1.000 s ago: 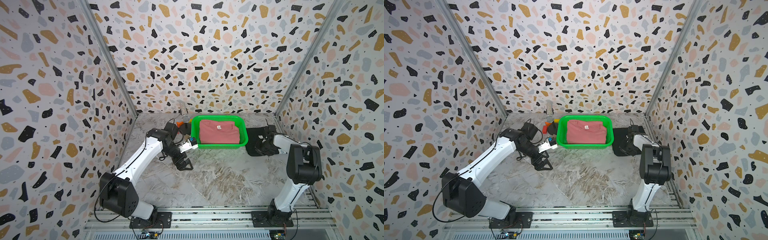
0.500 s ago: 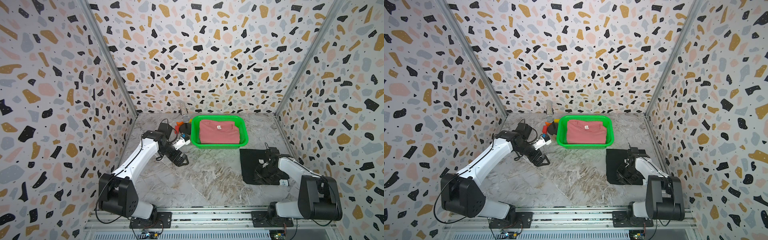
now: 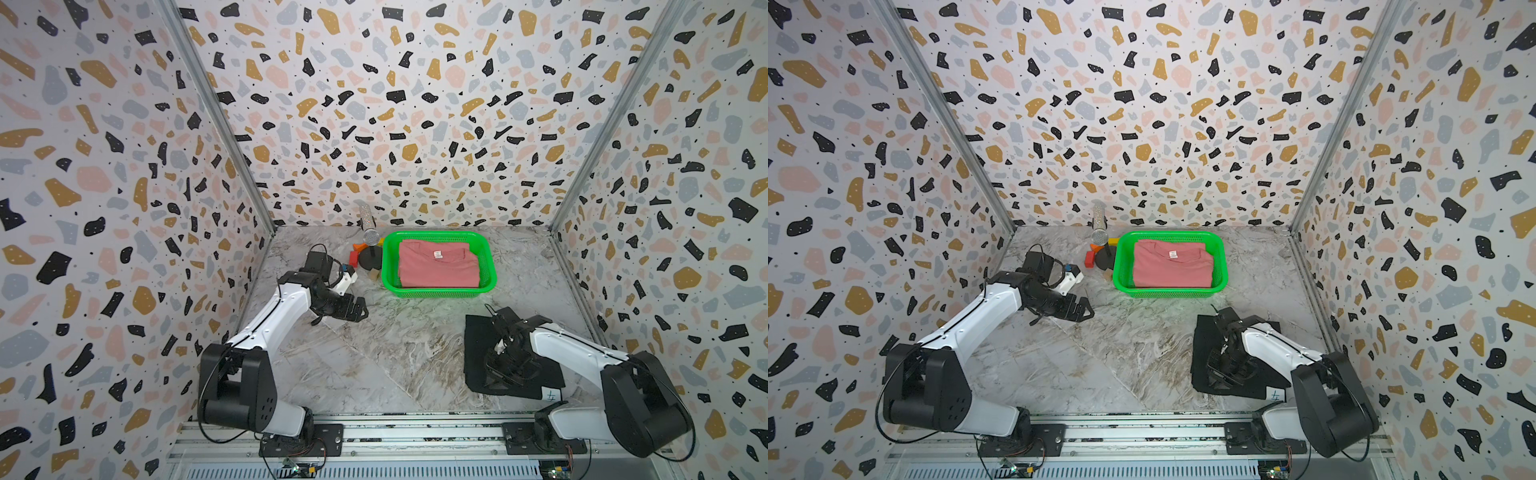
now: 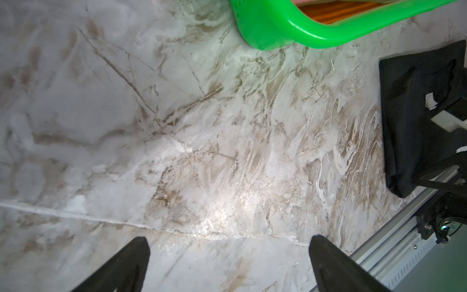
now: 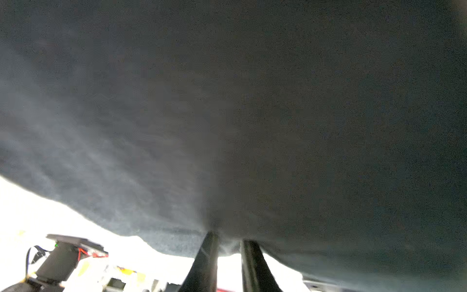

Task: Put the folded t-shirts into the basket
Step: Move the T-shirt to the center of the board.

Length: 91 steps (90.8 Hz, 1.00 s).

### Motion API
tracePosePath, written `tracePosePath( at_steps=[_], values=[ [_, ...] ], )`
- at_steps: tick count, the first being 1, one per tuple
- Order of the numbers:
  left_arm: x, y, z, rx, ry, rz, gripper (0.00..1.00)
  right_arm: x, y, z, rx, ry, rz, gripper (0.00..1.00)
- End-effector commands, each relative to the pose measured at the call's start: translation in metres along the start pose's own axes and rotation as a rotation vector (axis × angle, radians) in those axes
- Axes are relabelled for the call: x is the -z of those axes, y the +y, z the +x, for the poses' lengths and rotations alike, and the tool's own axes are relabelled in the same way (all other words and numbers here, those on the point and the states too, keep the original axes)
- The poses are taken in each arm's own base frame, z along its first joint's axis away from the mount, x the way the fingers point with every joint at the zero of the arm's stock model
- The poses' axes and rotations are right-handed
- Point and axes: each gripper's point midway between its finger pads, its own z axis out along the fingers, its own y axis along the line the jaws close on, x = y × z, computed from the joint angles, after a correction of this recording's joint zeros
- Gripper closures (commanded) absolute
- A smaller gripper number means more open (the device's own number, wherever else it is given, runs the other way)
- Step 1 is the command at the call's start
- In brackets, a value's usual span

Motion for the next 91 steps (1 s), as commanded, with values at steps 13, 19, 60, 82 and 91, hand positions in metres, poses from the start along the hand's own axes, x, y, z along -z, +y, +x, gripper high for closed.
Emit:
tracePosePath(
  at_steps=[13,19,60,82,91],
  values=[
    [-0.006,-0.028,0.002,0.042,-0.05,0.192,0.01,-0.013,0.056,-0.009,0.233,-0.036,-0.012,0.75],
    [-0.011,-0.028,0.005,0.043,-0.048,0.201,0.01,-0.012,0.066,-0.004,0.327,-0.024,0.028,0.74],
    [-0.02,-0.022,0.011,0.036,-0.025,0.19,0.0,0.068,0.081,-0.059,0.587,-0.318,0.149,0.56],
    [-0.024,-0.016,0.014,0.014,0.007,0.162,0.0,0.052,0.096,-0.101,0.705,-0.403,0.208,0.73],
    [-0.024,-0.015,0.012,0.005,-0.004,0.157,0.0,0.028,0.106,-0.096,0.799,-0.329,0.135,0.8]
  ],
)
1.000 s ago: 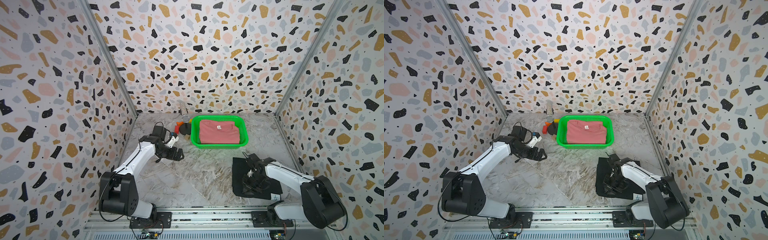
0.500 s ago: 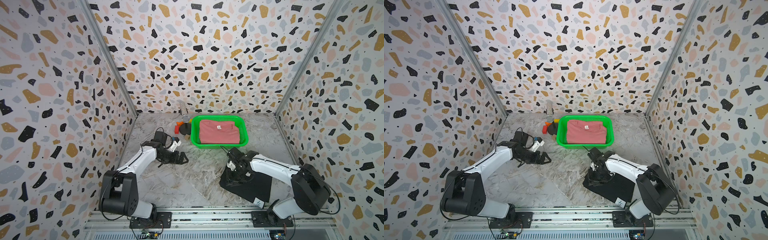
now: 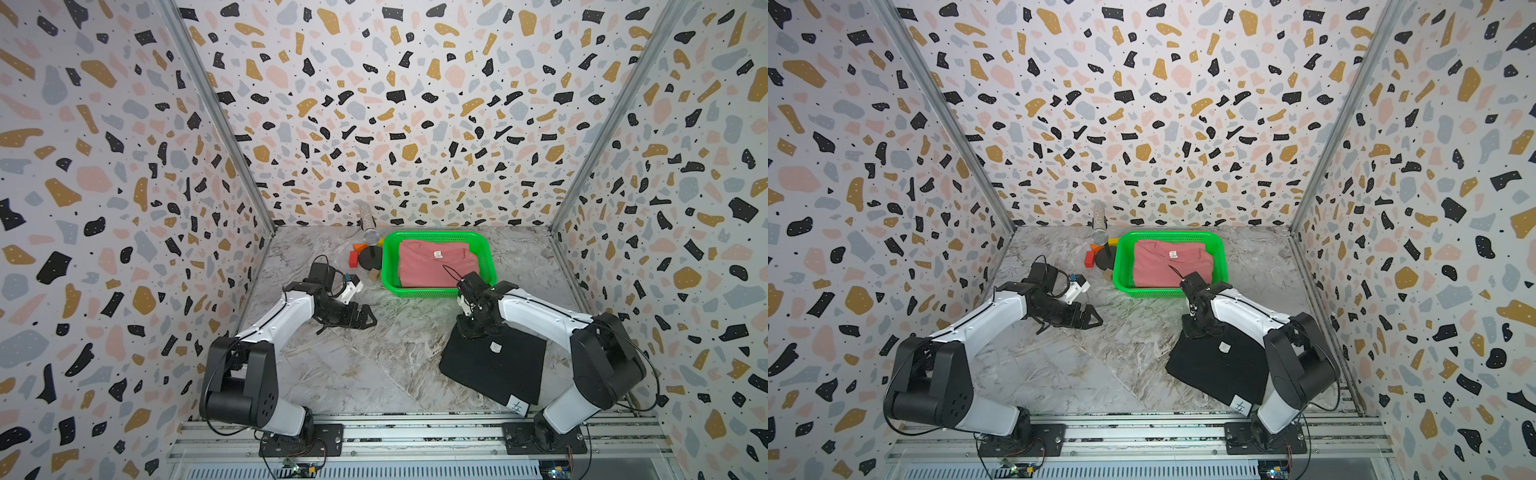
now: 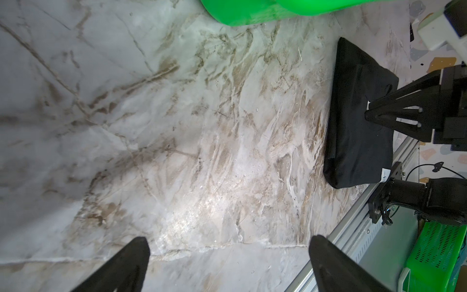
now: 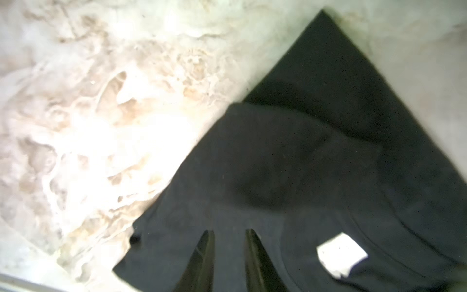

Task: Put the folded t-shirts into the basket
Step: Move the T-shirt to the center of the board.

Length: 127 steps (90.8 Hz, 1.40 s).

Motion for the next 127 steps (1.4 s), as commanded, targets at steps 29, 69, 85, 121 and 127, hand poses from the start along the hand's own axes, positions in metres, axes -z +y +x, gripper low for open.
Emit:
tracePosePath(
  at_steps=[29,69,85,121,127],
  values=[
    [0.004,0.008,0.0,-0.045,-0.007,-0.024,0.0,-0.032,0.065,0.018,0.279,0.094,-0.232,0.85],
    [-0.009,0.002,0.011,-0.028,0.01,0.065,0.01,-0.013,0.171,0.003,0.301,0.054,-0.491,0.78],
    [-0.017,-0.031,0.019,-0.155,0.038,0.183,0.04,0.026,0.175,-0.011,0.311,-0.061,-0.533,0.66],
    [-0.067,-0.089,0.008,-0.47,0.063,0.173,0.04,0.096,0.005,-0.023,-0.13,-0.276,-0.335,0.56],
    [-0.081,-0.09,0.006,-0.505,0.088,0.136,0.04,0.097,-0.015,-0.019,-0.221,-0.263,-0.31,0.55]
  ],
)
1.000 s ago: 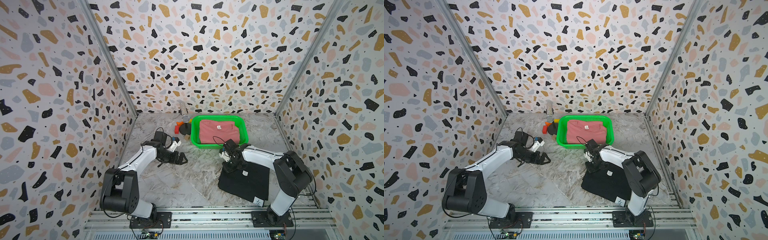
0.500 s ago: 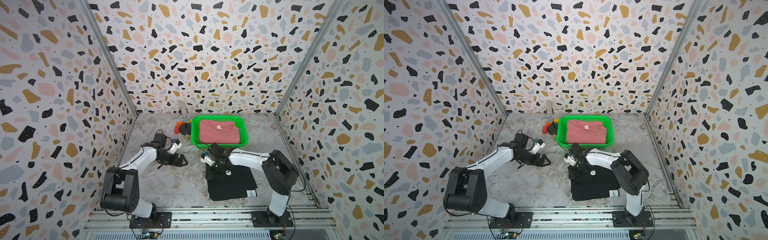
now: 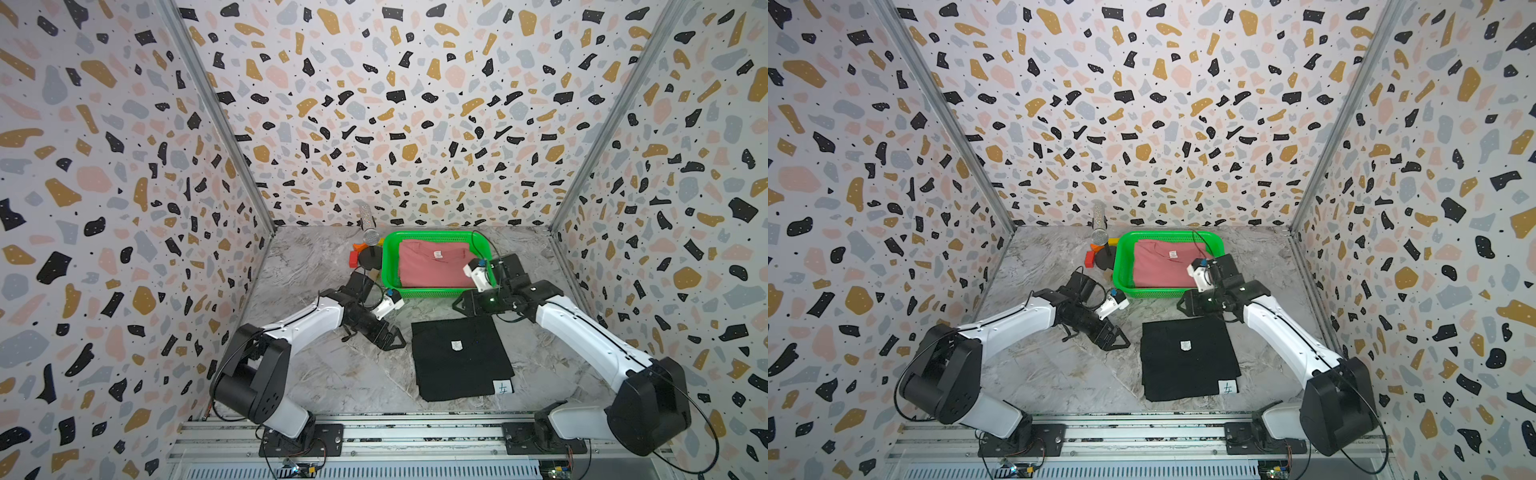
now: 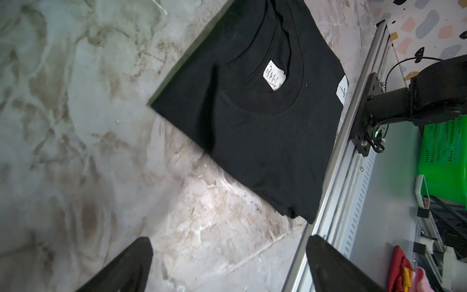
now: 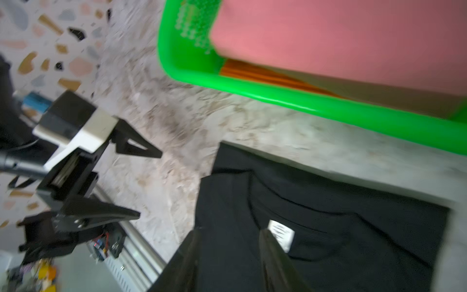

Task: Put the folded t-shirts into the basket
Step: Move the T-shirt to the center of the board, then pick up the T-shirt from the center of the board.

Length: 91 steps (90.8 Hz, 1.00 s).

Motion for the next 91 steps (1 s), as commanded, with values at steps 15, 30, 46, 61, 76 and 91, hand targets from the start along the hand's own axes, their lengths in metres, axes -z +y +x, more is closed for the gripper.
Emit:
tracePosePath(
  at_steps=[15,30,46,61,76,91],
  values=[
    [-0.039,0.012,-0.042,-0.093,0.008,-0.085,0.04,0.024,-0.084,0.037,-0.337,0.047,0.224,0.51],
    [-0.068,0.014,-0.041,-0.08,0.062,-0.082,0.05,0.024,-0.104,0.047,-0.451,0.062,0.141,0.47],
    [-0.082,0.02,-0.035,-0.073,0.09,-0.095,0.07,0.033,-0.12,0.051,-0.516,0.03,0.111,0.46],
    [-0.084,0.028,-0.041,-0.093,0.08,-0.145,0.07,0.041,-0.126,0.047,-0.501,-0.004,0.141,0.46],
    [-0.092,0.032,-0.035,-0.09,0.108,-0.141,0.15,0.043,-0.127,0.041,-0.496,-0.026,0.144,0.46],
    [-0.098,0.036,-0.026,-0.085,0.133,-0.144,0.26,0.044,-0.131,0.037,-0.491,-0.045,0.16,0.46]
  ],
)
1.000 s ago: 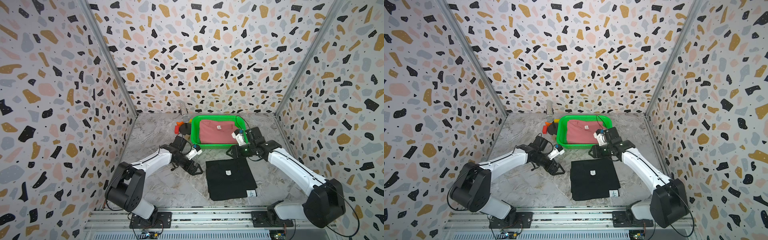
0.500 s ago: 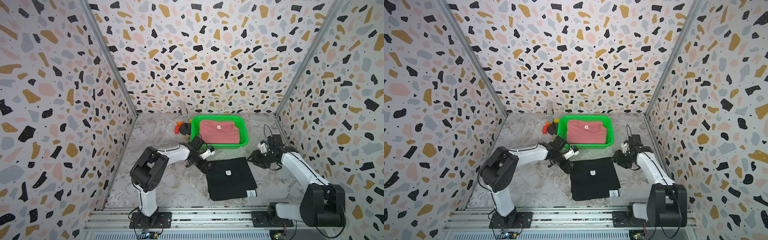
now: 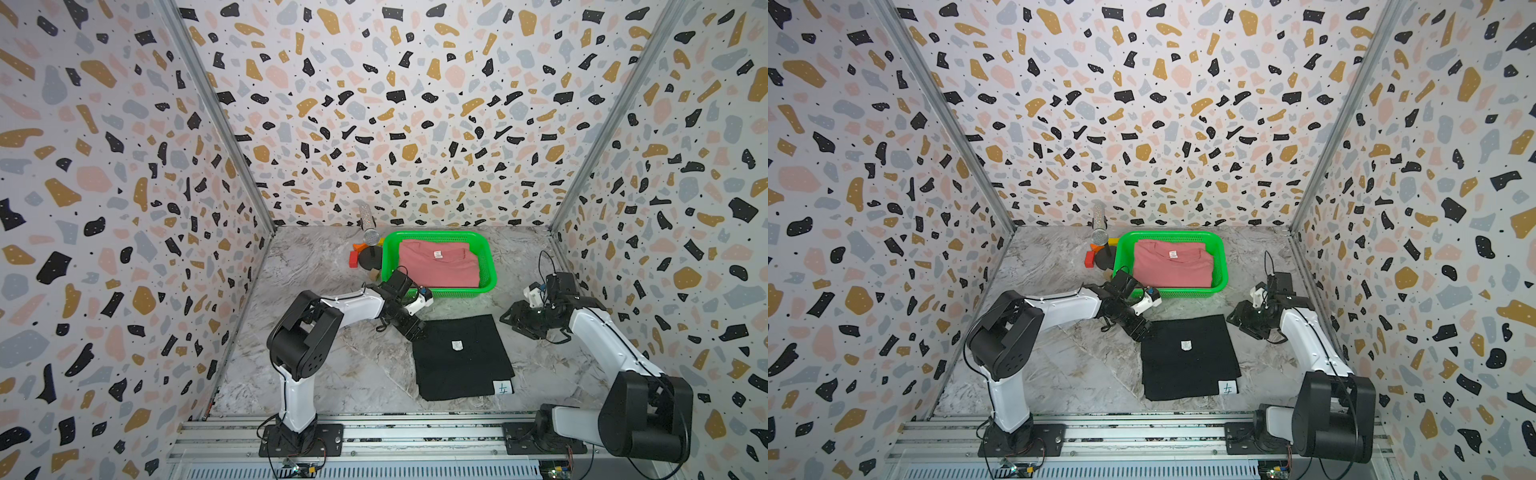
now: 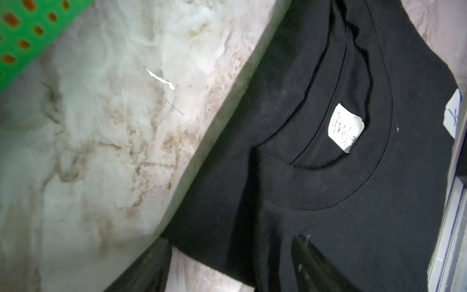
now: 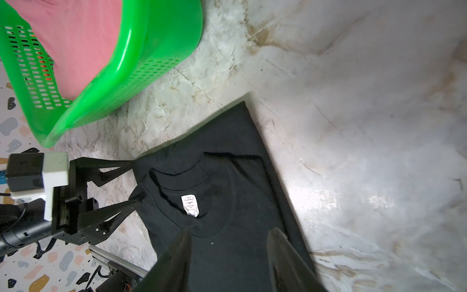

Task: Put the folded t-shirts into the basket
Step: Pick up the T-shirt from the center of the board.

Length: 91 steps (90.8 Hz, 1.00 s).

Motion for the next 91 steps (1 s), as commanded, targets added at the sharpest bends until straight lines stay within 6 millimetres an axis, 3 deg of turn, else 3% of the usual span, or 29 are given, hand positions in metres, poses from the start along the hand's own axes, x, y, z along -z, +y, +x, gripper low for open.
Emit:
tracePosePath(
  at_steps=[1,17,26,34,62,77,91],
  values=[
    [-0.015,0.005,0.021,0.018,0.074,-0.011,0.27,0.008,0.004,-0.01,0.028,-0.046,-0.002,0.46],
    [-0.019,0.006,0.029,-0.016,0.114,-0.015,0.55,-0.005,-0.003,-0.016,0.009,-0.049,0.004,0.46],
    [-0.017,-0.002,0.037,-0.074,0.135,0.018,0.82,-0.021,-0.003,-0.009,-0.018,0.007,-0.049,0.46],
    [-0.014,-0.011,0.039,-0.101,0.125,0.061,0.99,-0.036,-0.009,0.0,-0.033,0.07,-0.063,0.47],
    [0.011,-0.032,0.025,-0.167,0.083,0.113,1.0,-0.048,-0.019,0.002,0.136,0.064,-0.053,0.44],
    [0.026,-0.042,0.022,-0.187,0.08,0.124,1.0,-0.066,-0.017,-0.014,0.113,0.047,-0.094,0.42],
    [0.031,-0.047,0.023,-0.229,0.082,0.116,1.0,-0.07,-0.017,-0.027,0.18,0.004,-0.092,0.34]
  ],
)
